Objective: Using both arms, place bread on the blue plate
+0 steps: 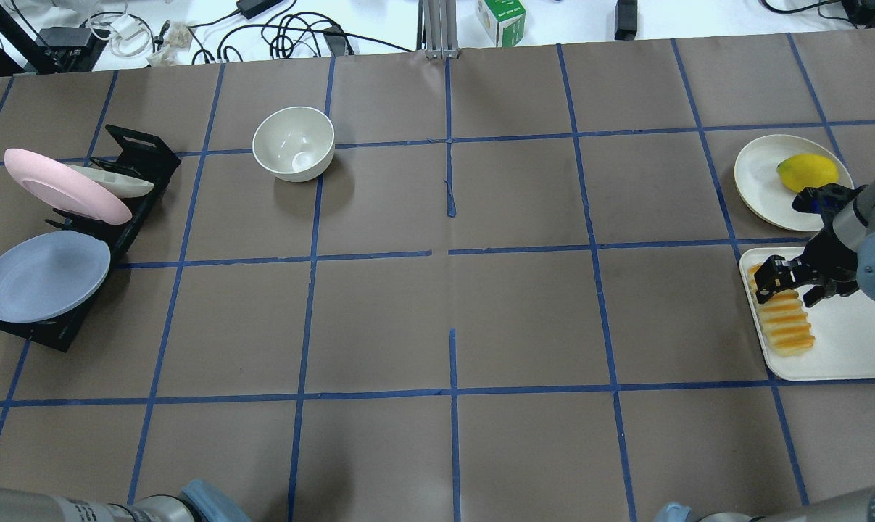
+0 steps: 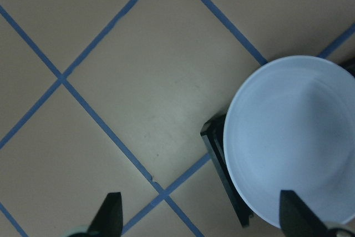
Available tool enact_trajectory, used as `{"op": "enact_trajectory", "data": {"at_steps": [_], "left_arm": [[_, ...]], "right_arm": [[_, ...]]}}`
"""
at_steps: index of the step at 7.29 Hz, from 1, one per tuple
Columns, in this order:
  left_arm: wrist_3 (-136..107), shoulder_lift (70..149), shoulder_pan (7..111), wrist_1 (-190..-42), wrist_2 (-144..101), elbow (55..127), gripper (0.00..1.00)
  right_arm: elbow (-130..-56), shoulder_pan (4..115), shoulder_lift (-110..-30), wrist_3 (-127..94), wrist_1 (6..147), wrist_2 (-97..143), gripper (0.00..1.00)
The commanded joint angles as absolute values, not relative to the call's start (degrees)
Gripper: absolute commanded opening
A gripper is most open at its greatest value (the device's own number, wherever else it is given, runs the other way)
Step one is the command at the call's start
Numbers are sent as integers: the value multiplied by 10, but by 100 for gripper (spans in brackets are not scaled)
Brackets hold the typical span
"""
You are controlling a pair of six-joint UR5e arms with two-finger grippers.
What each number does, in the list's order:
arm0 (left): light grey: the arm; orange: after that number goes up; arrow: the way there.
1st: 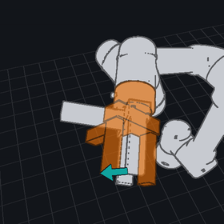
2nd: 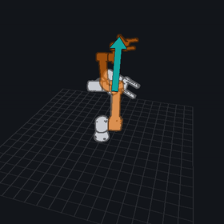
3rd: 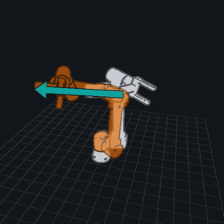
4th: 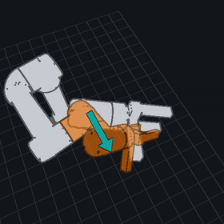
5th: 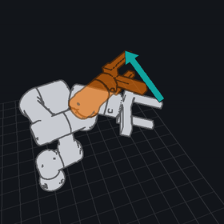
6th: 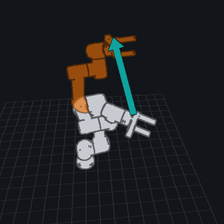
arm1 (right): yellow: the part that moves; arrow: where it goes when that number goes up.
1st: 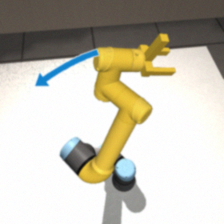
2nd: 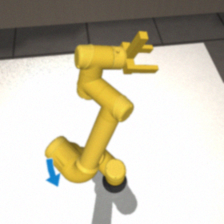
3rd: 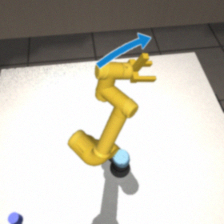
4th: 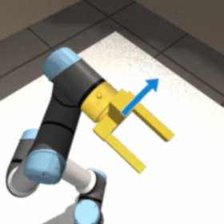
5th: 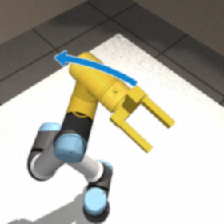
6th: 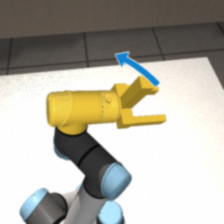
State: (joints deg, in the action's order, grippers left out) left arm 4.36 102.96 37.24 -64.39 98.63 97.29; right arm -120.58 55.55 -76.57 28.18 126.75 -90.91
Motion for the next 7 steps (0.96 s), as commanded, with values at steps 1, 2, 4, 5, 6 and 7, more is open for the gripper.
{"op": "enact_trajectory", "data": {"at_steps": [1,2,4,5,6,7], "left_arm": [[40,1069,335,-622,983,976,100],[39,1083,334,-595,957,978,100],[41,1111,335,-592,865,999,100],[43,1123,335,-592,862,1008,96],[47,1135,336,-590,863,1007,96],[47,1138,336,-590,863,1002,96]], "right_arm": [[-1206,555,-766,283,1267,-905,33],[-1206,555,-766,284,1267,-905,25],[-1202,555,-773,284,1265,-909,15],[-1201,555,-774,284,1266,-911,13],[-1201,555,-774,284,1266,-912,13],[-1201,555,-775,284,1265,-912,13]]}}
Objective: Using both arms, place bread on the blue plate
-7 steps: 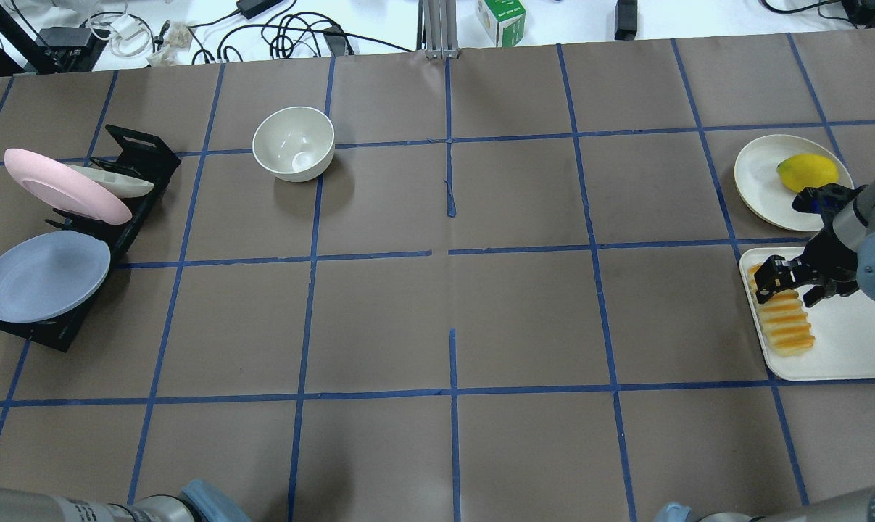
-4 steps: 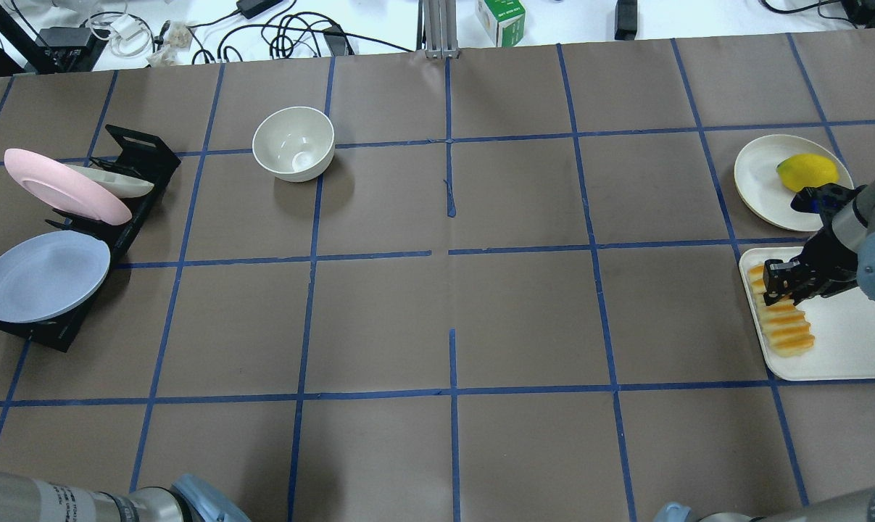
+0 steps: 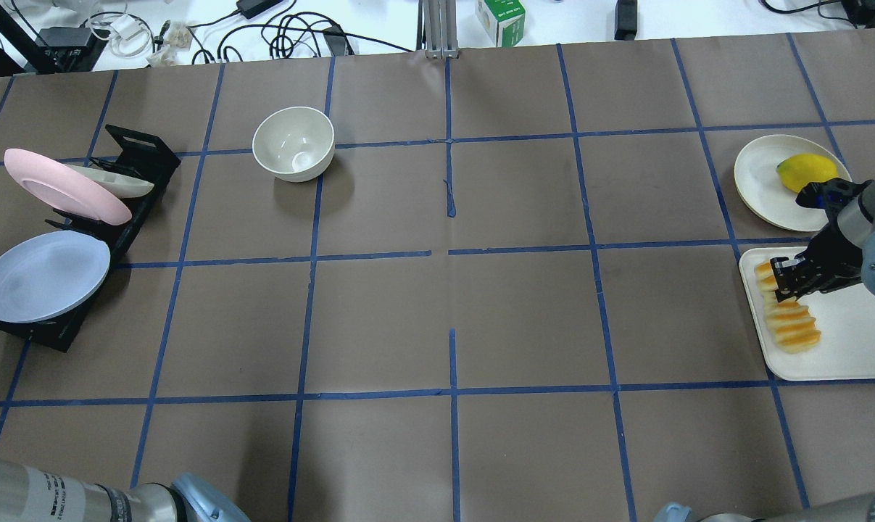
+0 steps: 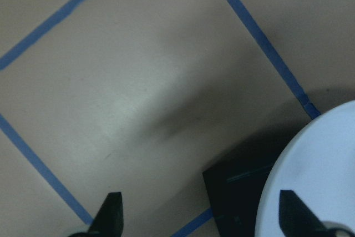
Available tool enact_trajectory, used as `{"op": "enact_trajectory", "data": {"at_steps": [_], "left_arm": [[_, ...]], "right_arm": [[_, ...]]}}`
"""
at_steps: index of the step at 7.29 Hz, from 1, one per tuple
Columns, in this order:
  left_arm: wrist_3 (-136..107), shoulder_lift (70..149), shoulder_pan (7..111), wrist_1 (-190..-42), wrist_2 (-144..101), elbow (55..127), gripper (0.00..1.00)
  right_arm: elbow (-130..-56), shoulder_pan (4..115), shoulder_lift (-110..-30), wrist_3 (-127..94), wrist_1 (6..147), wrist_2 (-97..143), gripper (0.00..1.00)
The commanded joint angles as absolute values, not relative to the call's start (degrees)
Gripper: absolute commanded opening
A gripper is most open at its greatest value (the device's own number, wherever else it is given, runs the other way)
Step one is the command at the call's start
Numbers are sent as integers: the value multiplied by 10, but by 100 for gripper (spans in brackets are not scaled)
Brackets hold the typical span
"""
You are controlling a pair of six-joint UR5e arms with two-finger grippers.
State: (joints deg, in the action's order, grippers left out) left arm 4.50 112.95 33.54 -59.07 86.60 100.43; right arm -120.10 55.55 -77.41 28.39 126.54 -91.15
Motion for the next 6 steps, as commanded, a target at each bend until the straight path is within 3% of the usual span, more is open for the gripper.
{"op": "enact_trajectory", "data": {"at_steps": [1,3,4,5,6], "left_arm": [[46,1138,336,-589,863,1001,96],[46,1137,335,-590,860,1003,68],[40,1137,336,-590,857,1001,60],[43,1136,336,-590,850,1001,59],[42,1137,337,-590,849,1002,49]], "right_arm": [[-1201,555,-779,284,1264,-911,13],[-1201,556,-793,283,1254,-907,12],[-1201,556,-793,283,1254,-907,11],[-1201,556,-793,283,1254,-906,11],[-1201,556,-793,283,1254,-909,11]]}}
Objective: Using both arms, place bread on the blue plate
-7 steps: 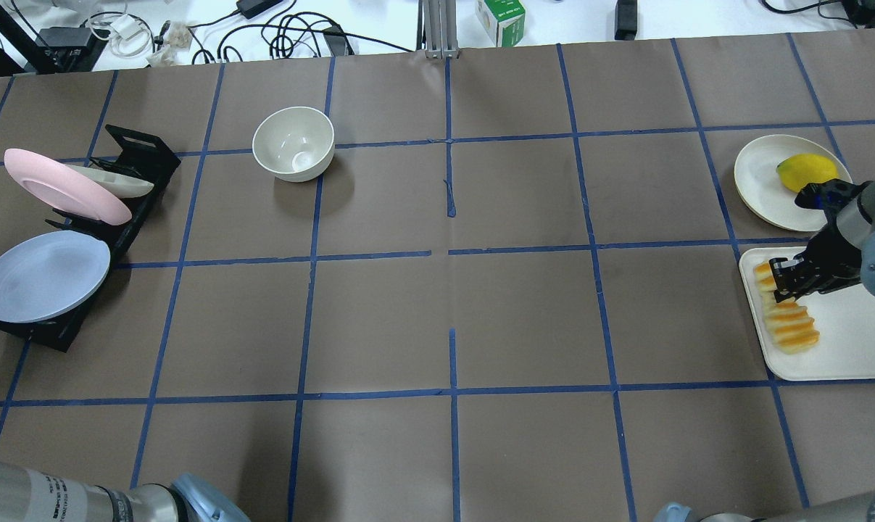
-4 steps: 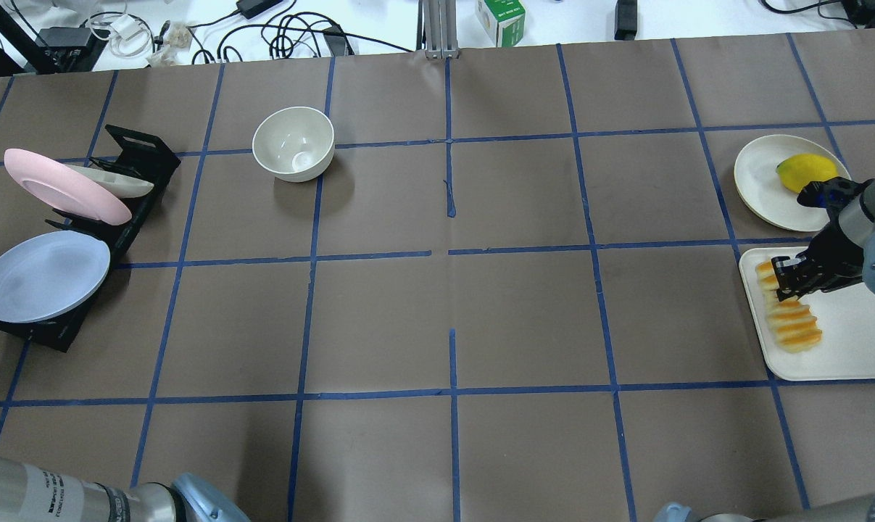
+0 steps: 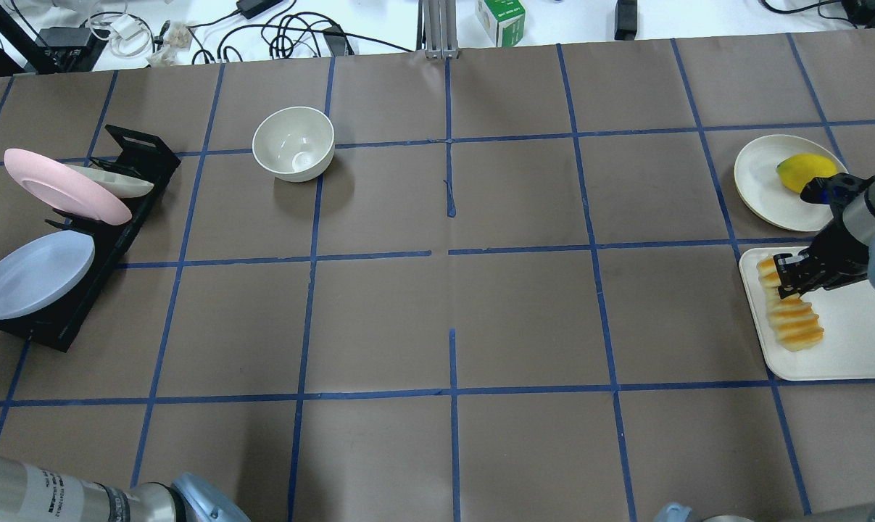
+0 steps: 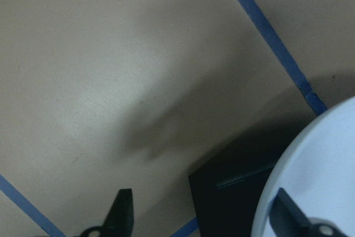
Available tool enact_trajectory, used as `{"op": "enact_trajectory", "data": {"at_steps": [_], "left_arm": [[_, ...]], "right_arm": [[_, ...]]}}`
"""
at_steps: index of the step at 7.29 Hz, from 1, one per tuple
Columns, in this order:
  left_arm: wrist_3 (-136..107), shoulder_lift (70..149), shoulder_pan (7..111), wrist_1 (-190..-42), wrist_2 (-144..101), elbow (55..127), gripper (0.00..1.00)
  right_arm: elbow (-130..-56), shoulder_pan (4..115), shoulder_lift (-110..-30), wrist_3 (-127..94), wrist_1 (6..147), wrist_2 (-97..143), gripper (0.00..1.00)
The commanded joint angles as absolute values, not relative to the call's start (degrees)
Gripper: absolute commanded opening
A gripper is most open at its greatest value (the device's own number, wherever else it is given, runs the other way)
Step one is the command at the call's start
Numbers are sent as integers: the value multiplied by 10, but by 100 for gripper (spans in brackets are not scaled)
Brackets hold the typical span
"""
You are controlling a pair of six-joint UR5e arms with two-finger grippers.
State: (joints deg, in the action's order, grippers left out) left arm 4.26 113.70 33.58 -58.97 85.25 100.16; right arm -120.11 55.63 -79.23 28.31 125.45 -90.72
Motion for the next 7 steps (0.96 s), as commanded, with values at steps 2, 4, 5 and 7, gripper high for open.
{"op": "enact_trajectory", "data": {"at_steps": [2,4,5,7], "left_arm": [[41,1132,337,-591,821,1001,27],[44,1126,337,-597,815,1001,4],[47,1121,337,-599,799,1000,0],[54,1114,338,-605,788,999,0]], "right_arm": [[-1201,558,-792,279,1253,-915,9],[-1193,559,-793,280,1252,-914,9],[-1192,559,-794,280,1252,-913,9],[-1190,560,-795,281,1253,-914,9]]}}
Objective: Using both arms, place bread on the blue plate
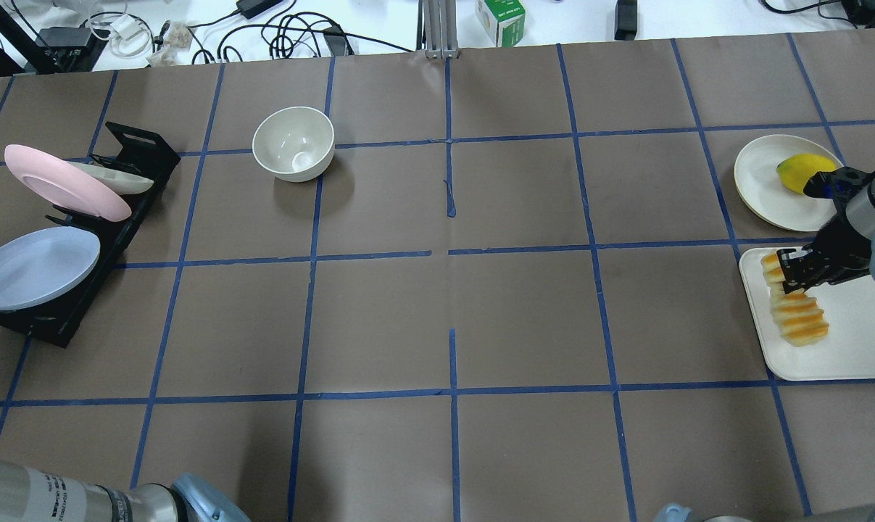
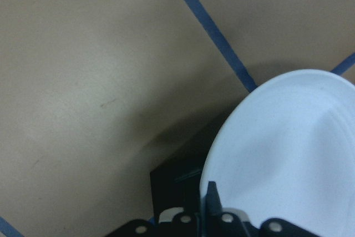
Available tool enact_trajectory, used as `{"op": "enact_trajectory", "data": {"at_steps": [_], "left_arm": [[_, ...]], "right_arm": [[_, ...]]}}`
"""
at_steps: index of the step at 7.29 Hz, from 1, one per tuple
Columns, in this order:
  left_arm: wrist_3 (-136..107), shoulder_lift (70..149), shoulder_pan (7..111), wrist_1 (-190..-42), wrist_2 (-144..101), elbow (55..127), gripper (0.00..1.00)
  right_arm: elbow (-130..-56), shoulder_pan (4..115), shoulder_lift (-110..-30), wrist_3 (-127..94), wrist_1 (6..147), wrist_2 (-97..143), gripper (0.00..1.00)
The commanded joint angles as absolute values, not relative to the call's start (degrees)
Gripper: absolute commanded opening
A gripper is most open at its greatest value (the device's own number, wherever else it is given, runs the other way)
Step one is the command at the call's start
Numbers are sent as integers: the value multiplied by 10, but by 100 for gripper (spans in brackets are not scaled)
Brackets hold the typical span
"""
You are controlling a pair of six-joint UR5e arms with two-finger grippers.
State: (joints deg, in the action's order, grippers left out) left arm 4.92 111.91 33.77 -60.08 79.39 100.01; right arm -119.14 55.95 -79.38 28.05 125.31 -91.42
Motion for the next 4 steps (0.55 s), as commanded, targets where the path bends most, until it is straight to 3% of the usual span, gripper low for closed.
{"op": "enact_trajectory", "data": {"at_steps": [1,4], "left_arm": [[54,1107,338,-625,789,998,0],[51,1071,338,-677,789,992,0]], "right_arm": [[-1186,560,-801,283,1252,-914,9],[-1152,561,-807,282,1213,-914,9]]}}
